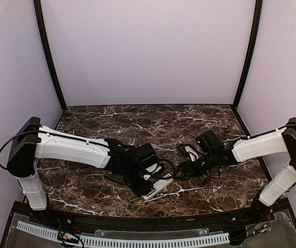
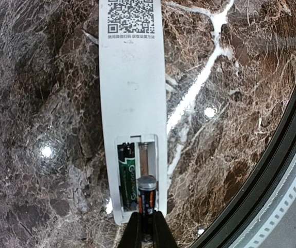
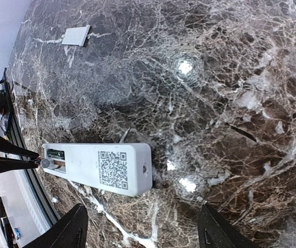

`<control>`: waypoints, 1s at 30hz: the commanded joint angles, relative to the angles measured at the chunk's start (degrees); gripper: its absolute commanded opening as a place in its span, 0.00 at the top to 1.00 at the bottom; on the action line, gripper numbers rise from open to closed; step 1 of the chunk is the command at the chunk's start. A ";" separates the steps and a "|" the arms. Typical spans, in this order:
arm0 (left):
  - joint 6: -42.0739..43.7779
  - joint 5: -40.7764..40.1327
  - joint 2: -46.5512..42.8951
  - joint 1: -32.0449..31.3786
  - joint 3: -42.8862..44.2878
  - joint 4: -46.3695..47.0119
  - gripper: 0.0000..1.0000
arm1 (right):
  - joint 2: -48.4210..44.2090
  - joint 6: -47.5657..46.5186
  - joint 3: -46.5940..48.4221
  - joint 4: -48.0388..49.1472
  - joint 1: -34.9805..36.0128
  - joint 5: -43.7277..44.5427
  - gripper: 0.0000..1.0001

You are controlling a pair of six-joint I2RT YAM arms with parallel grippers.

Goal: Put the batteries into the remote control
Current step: Place the battery in the battery compartment.

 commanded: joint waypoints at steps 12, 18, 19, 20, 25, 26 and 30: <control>1.12 0.90 2.51 -0.56 2.71 -1.85 0.93 | 0.48 -0.87 -0.23 0.80 -0.44 -1.30 0.28; 1.40 0.58 2.45 -0.55 3.62 -2.98 0.84 | 0.48 -0.94 -0.20 0.70 -0.46 -1.37 0.28; 1.42 0.43 2.36 -0.59 3.96 -3.12 0.82 | 0.48 -0.96 -0.16 0.73 -0.41 -1.35 0.29; 1.49 0.36 2.29 -0.62 4.13 -3.32 0.81 | 0.48 -0.96 -0.15 0.63 -0.42 -1.33 0.28; 1.78 0.14 1.22 -0.60 5.27 -4.22 0.76 | 0.56 -0.90 -0.14 0.63 -0.45 -1.37 0.28; 1.91 -0.18 1.13 -0.57 5.45 -4.71 0.75 | 0.56 -0.87 -0.20 0.61 -0.44 -1.31 0.28; 2.30 -2.52 -1.52 -0.54 4.14 -4.93 0.75 | 0.81 -1.08 -0.07 0.61 -0.42 -1.41 0.28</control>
